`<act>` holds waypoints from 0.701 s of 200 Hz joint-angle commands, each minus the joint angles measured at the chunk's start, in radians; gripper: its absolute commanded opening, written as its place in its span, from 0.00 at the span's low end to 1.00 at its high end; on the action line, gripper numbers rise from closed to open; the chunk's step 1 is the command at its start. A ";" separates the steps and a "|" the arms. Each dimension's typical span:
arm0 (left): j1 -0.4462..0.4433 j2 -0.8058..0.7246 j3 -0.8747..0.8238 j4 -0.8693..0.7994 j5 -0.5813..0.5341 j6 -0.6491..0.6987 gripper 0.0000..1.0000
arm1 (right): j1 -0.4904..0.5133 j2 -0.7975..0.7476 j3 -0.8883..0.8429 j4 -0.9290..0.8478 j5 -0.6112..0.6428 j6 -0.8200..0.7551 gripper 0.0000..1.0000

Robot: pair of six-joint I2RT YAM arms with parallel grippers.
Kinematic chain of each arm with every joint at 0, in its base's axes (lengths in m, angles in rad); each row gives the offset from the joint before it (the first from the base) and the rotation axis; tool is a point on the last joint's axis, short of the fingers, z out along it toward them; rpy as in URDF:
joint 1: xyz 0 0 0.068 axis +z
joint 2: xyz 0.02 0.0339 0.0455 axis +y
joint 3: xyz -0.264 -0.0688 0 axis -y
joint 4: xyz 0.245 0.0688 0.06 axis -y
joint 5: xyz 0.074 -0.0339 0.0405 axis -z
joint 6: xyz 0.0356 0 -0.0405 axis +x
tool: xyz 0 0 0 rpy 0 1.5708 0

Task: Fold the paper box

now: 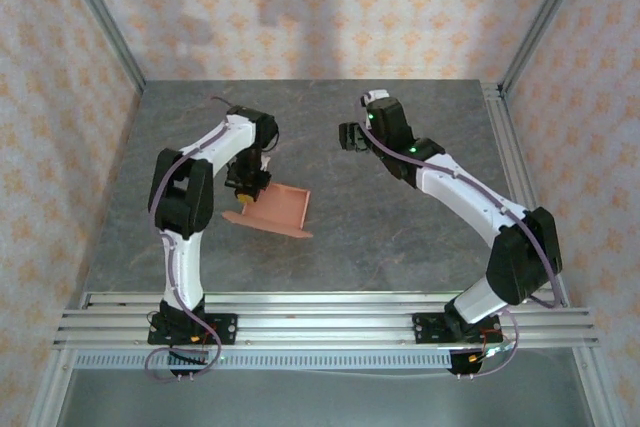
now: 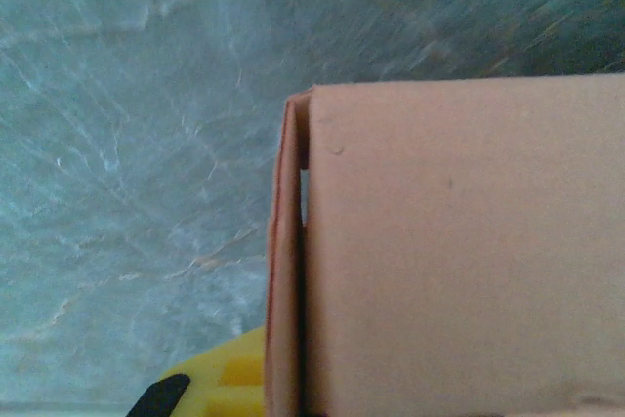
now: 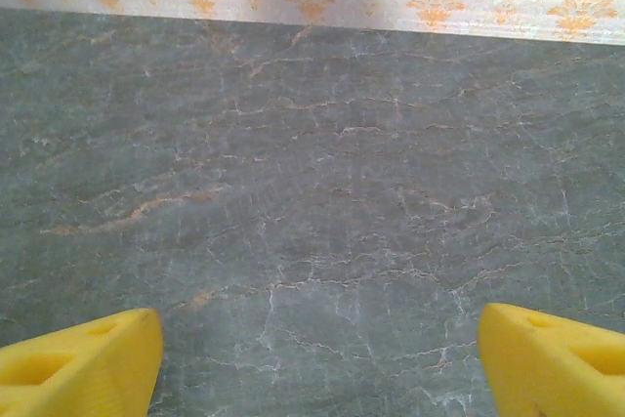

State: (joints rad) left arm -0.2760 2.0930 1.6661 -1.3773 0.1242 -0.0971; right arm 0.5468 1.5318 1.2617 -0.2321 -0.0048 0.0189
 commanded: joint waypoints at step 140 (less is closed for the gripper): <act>-0.005 -0.137 0.195 -0.067 -0.073 0.042 0.78 | -0.002 0.065 -0.023 -0.013 -0.232 -0.185 0.84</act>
State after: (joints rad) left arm -0.2962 2.0899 1.8492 -1.4738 0.0486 -0.0288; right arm 0.5465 1.5631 1.2171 -0.2348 -0.1482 -0.1196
